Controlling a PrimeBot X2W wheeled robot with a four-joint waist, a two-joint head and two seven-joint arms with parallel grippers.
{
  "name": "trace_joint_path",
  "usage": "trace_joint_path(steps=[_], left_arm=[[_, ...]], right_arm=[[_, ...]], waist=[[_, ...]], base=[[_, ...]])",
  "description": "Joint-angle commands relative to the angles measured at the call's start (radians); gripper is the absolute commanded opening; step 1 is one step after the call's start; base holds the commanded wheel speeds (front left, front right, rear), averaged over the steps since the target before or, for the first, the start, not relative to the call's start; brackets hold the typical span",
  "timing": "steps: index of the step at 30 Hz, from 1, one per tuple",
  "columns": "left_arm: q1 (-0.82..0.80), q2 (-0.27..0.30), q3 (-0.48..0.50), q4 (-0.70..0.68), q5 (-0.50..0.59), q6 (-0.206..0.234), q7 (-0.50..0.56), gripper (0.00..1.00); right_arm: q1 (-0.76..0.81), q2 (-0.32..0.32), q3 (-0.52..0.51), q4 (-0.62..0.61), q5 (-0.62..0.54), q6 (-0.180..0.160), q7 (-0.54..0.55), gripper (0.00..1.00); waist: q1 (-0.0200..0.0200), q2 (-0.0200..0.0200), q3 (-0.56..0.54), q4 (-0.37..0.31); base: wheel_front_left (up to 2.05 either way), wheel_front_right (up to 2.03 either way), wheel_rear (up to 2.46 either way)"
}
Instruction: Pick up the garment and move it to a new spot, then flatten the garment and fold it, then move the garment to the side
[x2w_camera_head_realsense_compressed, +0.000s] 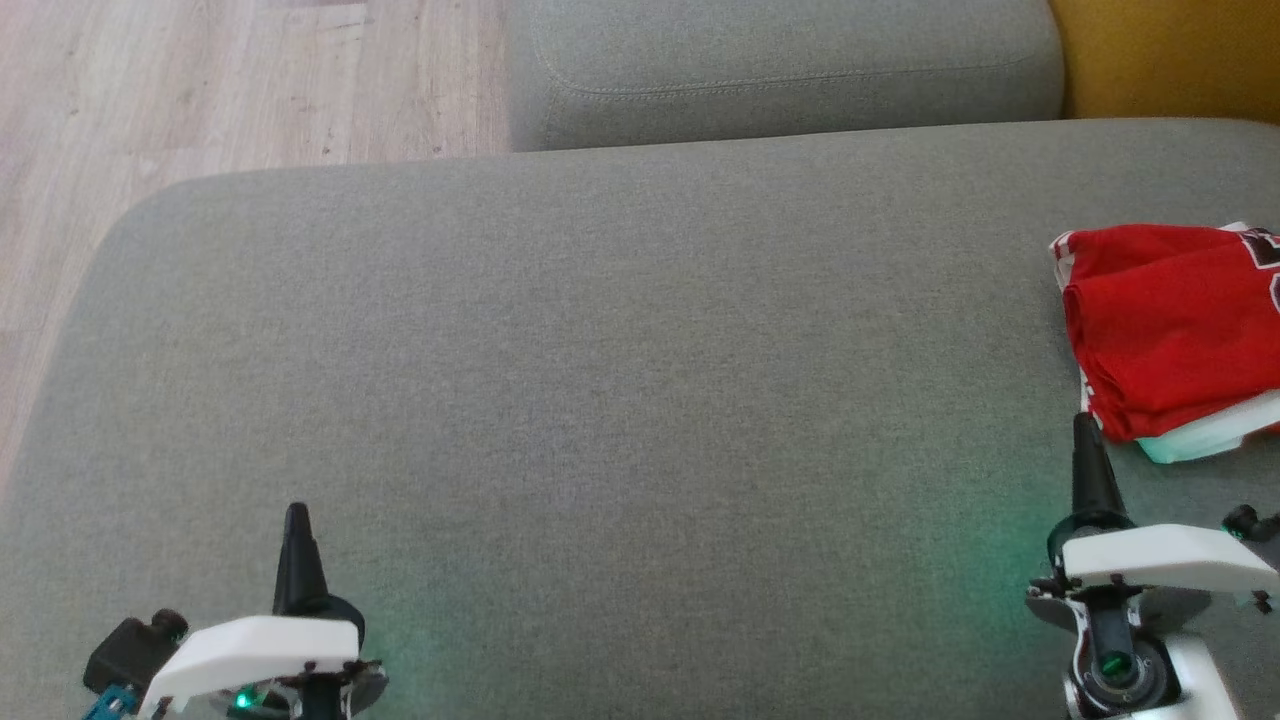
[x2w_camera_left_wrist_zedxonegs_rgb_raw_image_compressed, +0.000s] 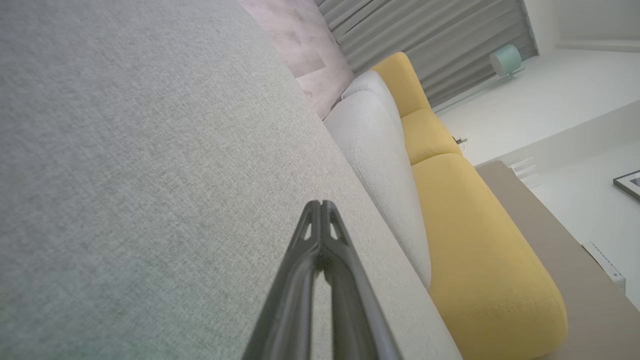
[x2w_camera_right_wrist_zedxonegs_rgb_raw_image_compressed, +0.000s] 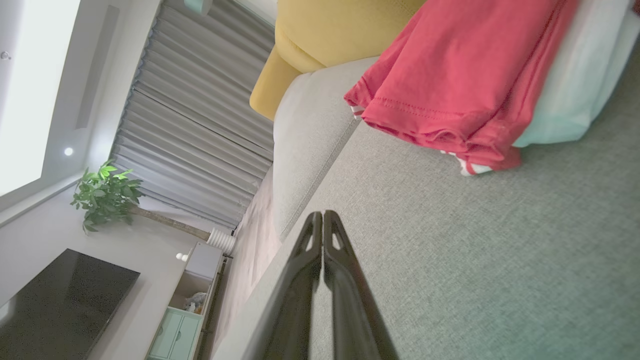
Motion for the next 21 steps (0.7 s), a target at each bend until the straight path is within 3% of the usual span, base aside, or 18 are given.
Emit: trace_joint_path(steps=[1,21], left_arm=[[-0.057,0.008,0.034,-0.034,-0.02,-0.008,0.005,0.0],[-0.069,0.008,0.083,-0.036,-0.209,-0.028,0.064,0.0]], right_arm=[[-0.028,-0.004,0.005,-0.041,0.024,0.002,0.007,0.0],[-0.024,-0.004,-0.022,-0.067,0.244,0.003,0.064,0.0]], waist=[[0.0,0.0,0.0,0.0],[0.0,0.0,-0.007,0.002]], base=[[0.0,0.0,0.0],[0.0,0.0,0.0]])
